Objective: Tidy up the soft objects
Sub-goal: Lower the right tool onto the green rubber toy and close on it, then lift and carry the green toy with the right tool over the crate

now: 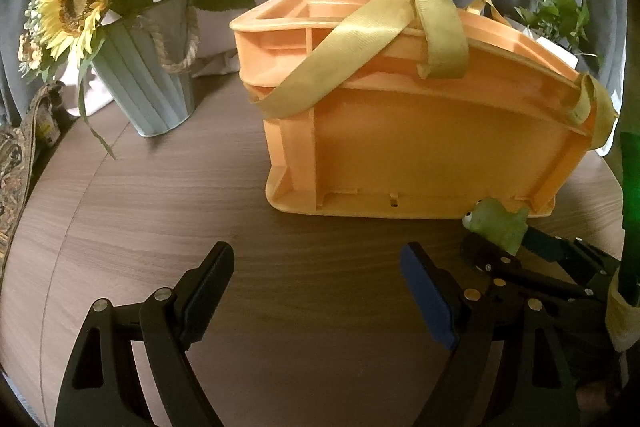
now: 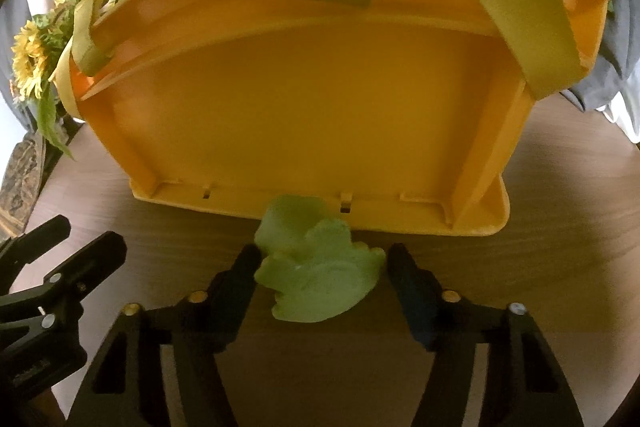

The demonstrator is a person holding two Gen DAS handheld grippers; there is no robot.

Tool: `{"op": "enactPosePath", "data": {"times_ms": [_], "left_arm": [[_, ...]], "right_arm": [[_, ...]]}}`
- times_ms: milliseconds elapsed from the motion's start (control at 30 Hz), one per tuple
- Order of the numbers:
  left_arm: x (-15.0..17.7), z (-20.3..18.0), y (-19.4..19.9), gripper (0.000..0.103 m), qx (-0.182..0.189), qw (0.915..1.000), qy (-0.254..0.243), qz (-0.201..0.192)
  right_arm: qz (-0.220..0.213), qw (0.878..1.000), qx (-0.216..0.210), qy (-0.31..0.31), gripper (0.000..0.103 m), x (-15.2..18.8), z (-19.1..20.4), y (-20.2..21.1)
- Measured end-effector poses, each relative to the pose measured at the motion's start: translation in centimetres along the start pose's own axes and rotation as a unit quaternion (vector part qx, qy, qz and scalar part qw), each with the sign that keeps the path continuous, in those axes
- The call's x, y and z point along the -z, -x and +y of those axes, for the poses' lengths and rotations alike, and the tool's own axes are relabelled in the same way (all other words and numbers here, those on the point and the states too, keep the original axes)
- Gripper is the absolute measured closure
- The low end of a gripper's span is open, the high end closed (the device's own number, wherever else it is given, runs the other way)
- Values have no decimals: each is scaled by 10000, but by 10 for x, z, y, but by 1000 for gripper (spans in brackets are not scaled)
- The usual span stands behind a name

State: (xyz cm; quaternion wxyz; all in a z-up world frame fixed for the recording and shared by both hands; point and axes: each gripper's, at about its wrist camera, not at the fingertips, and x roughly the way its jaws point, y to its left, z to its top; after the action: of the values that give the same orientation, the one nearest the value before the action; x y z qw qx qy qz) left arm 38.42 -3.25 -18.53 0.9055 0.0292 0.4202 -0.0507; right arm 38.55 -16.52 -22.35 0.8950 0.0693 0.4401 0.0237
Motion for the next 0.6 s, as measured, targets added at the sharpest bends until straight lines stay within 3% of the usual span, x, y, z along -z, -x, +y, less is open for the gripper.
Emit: {"op": "enactPosePath", "data": {"times_ms": [600], "left_arm": [[-6,4,29,17,73,9994,-84,-330]], "right_arm": [[-211,9997,41,-89,49,-3,8,27]]}}
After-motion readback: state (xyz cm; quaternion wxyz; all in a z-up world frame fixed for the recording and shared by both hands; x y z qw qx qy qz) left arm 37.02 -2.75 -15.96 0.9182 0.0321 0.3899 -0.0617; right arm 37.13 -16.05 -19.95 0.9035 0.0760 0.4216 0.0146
